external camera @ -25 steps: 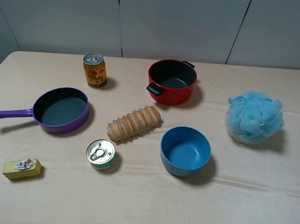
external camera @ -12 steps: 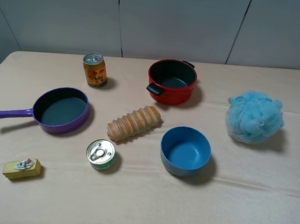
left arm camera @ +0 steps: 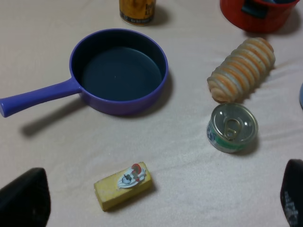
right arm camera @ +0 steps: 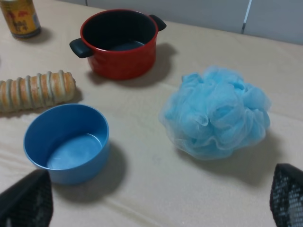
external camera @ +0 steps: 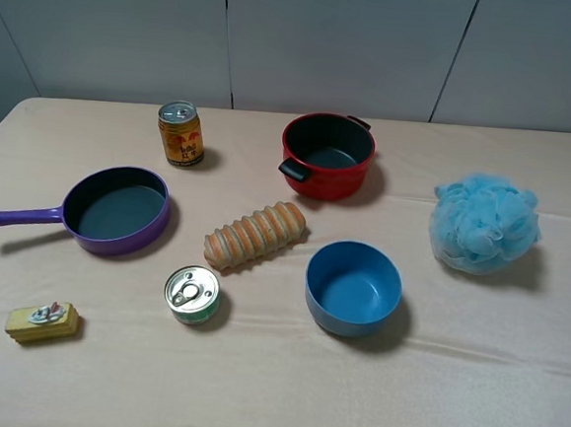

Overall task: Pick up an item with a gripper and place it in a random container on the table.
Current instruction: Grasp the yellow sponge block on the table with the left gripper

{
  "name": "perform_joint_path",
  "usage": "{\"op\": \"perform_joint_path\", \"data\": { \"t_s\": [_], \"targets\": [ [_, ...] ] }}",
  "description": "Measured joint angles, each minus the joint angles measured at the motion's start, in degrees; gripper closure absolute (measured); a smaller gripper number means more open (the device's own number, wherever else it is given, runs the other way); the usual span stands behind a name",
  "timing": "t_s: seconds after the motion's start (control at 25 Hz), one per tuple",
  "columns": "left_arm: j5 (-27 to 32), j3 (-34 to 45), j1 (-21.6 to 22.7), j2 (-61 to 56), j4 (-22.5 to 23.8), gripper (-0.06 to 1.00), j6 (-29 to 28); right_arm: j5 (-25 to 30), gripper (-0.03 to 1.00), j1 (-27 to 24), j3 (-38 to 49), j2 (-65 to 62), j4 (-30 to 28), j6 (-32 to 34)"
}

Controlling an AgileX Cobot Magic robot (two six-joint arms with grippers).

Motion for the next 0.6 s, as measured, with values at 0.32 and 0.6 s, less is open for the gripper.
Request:
{"op": "perform_joint_path", "data": {
  "t_s": [0.32, 0.6],
  "targets": [
    [0.0, 0.0, 0.0, 0.0, 0.0, -0.04, 0.0, 0.0, 0.27, 0.0, 0.0, 0.0, 0.0, 0.0],
    [-0.05, 0.0, 0.0, 0.0, 0.0, -0.04, 0.0, 0.0, 0.27, 0.0, 0.0, 0.0, 0.0, 0.0]
  ]
}}
